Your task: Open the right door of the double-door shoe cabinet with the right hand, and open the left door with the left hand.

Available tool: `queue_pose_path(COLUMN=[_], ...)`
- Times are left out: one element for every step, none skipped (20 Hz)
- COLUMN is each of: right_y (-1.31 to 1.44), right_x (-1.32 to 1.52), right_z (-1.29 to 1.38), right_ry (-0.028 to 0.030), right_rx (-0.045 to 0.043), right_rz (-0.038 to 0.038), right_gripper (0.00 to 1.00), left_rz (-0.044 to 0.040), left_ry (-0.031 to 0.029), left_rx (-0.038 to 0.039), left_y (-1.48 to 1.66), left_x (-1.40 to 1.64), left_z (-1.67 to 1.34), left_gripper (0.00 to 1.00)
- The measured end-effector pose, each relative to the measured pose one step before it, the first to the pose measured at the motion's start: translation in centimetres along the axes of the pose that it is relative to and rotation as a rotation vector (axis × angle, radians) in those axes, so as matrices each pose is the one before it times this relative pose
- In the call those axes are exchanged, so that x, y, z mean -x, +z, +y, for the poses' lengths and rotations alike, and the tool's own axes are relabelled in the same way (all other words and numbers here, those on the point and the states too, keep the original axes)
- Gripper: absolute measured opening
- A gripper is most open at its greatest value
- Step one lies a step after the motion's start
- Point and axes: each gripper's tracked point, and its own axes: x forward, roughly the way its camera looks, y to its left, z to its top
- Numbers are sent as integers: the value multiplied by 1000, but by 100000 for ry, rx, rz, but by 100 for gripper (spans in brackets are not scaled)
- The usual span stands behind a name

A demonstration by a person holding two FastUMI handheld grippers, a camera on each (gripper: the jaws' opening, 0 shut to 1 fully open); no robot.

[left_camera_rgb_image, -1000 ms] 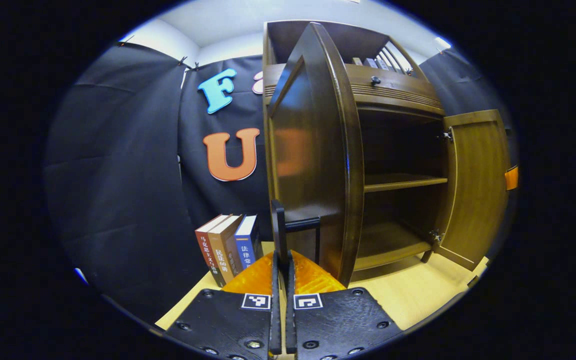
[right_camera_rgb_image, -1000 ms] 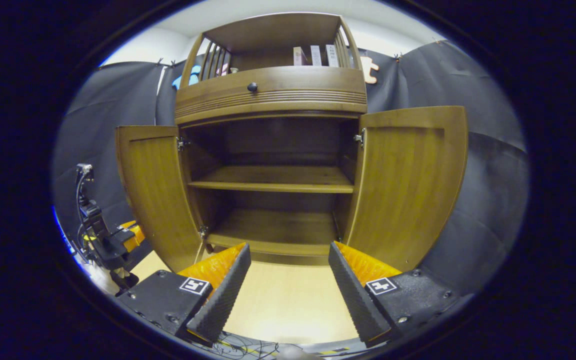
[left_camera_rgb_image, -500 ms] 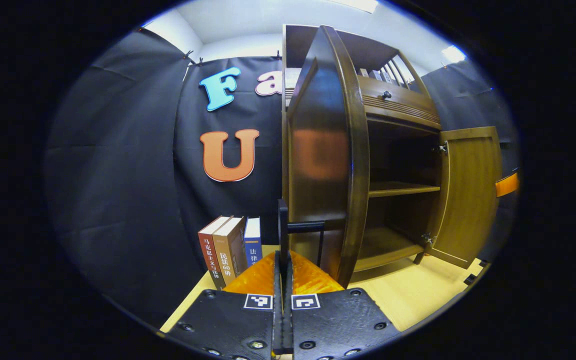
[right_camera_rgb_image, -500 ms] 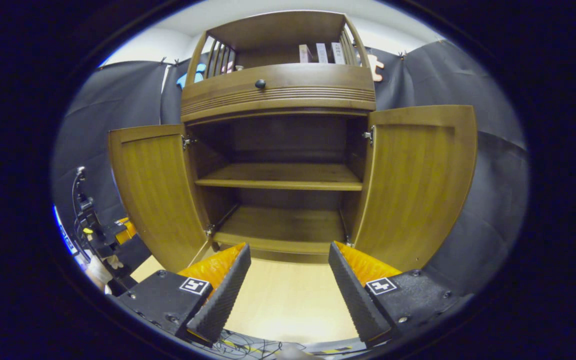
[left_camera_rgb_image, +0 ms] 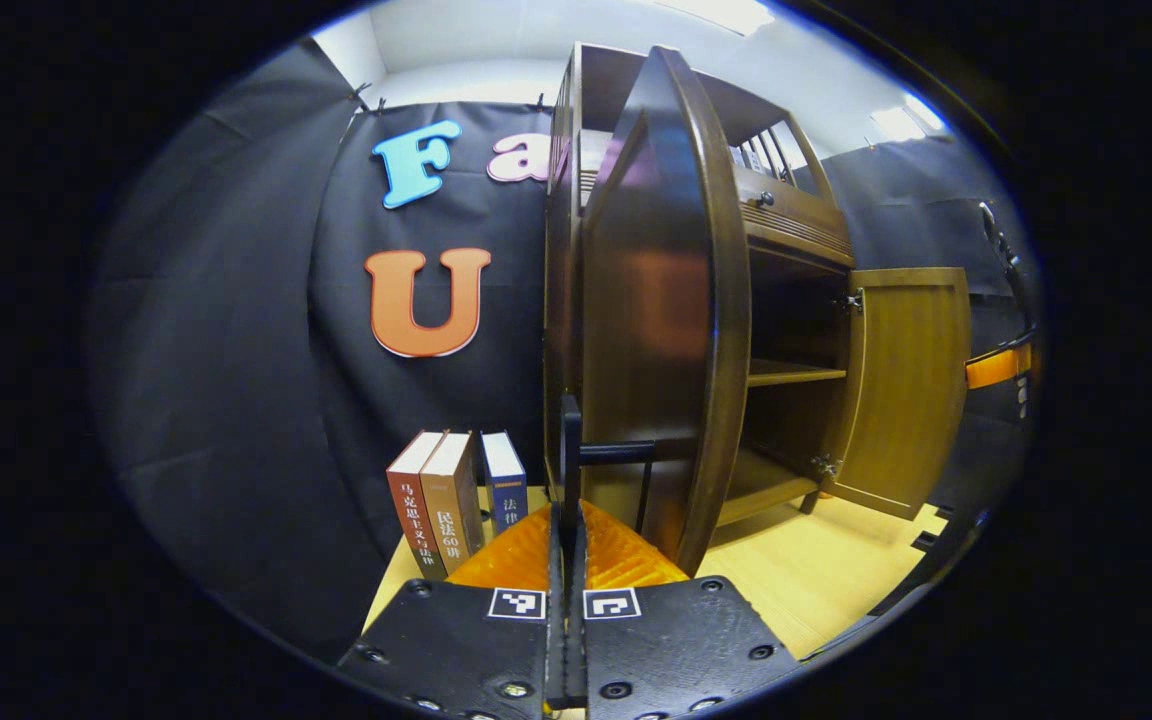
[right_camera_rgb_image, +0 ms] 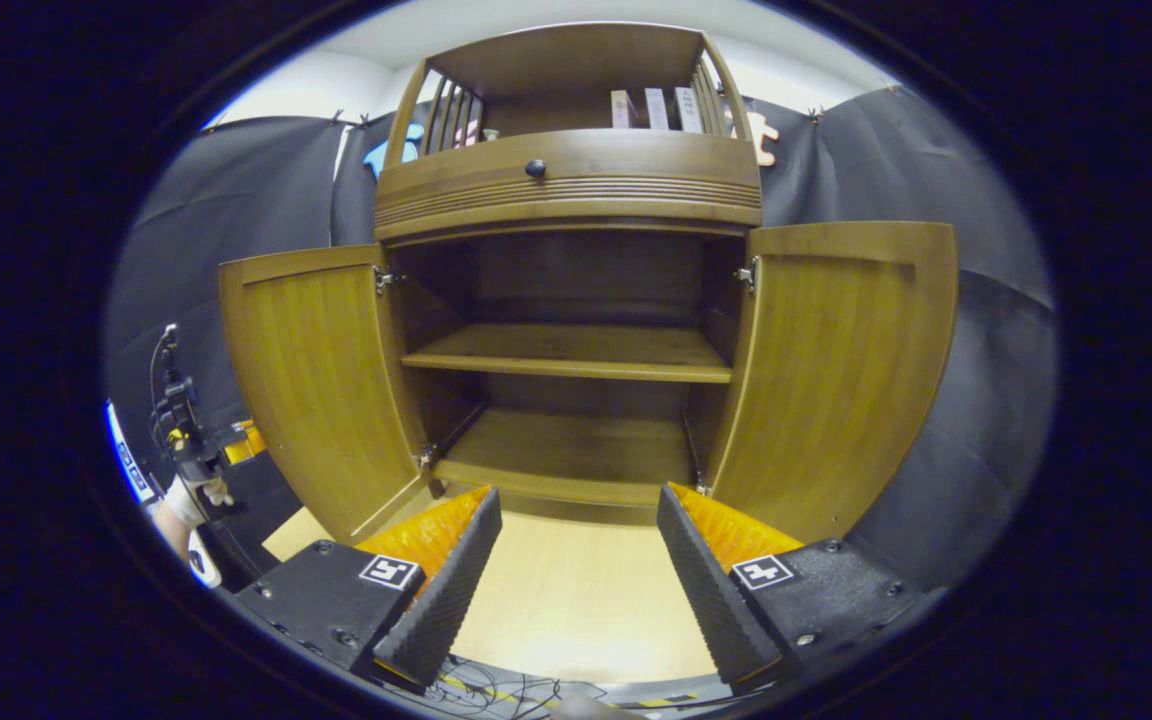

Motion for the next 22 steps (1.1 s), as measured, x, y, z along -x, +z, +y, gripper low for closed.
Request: queue_pose_path(right_y=[130, 90, 178, 14, 110, -34, 128, -36, 24, -131, -38, -35, 112, 236, 364, 304, 342, 156, 174, 245, 235, 147], right_x=[222, 154, 110, 87, 111, 194, 131, 149, 52, 63, 21, 25, 48, 103, 89, 77, 73, -40, -17, -75, -141, 4], right_z=[141, 96, 88, 109, 99, 56, -116, -140, -108, -126, -191, 19, -155, -385, -477, -427, -156, -17, -138, -277, -338, -435], right_ry=[302, 224, 159, 301, 569, 138, -69, -241, -49, 37, 101, 83, -348, -748, -839, -329, 579, 1134, 1194, 1013, 562, 508], right_rx=[764, 903, 781, 452, 265, 266, 418, 419, -51, -285, -455, -543, -300, 874, 1793, 1357, 63, -792, -1043, -1061, -873, -653], right_rz=[-153, -248, -269, -62, -109, -260, -528, -337, -298, -118, 30, -39, -429, -1450, -1785, -1642, -1358, -984, -613, -693, -434, -306], right_gripper=[99, 99, 99, 99, 99, 99, 99, 99, 100, 99, 100, 99, 99, 100, 99, 99, 100, 99, 99, 99, 99, 99], left_rz=[221, 166, 301, 1186, 1235, 192, 655, 519, 332, -802, -1681, -1839, -1991, -866, -86, 42, -137, 278, 631, -697, -1694, -1330], left_ry=[-1406, -1039, -1776, -2385, -1735, -1028, -713, 409, 3183, 4204, 4029, 3439, 4493, 3894, 4293, 4674, 4479, 3875, 3437, 2539, 1923, 2838], left_rx=[-525, -570, -33, -351, -1047, -581, 509, 830, 163, -124, -333, -699, -1036, -1006, -1531, -2108, -1761, -978, 16, 191, -682, -1100], left_y=[118, 2, -94, -134, -183, 102, -163, -68, 111, 327, 570, 797, 755, 641, 437, 783, 903, 977, 757, 793, 1040, 861], left_x=[-84, -7, -68, 345, 287, 449, 516, 637, 1572, 805, 270, 726, 750, 602, 929, 745, 778, 796, 1012, 803, 654, 719], left_z=[171, 139, -167, -210, -24, 154, 116, 170, 842, 697, 322, 147, 135, -97, -52, 70, -108, -317, -409, -843, -983, -773], left_gripper=[0, 0, 0, 0, 6, 7, 11, 29, 47, 65, 82, 100, 97, 95, 100, 95, 95, 95, 95, 95, 95, 95])
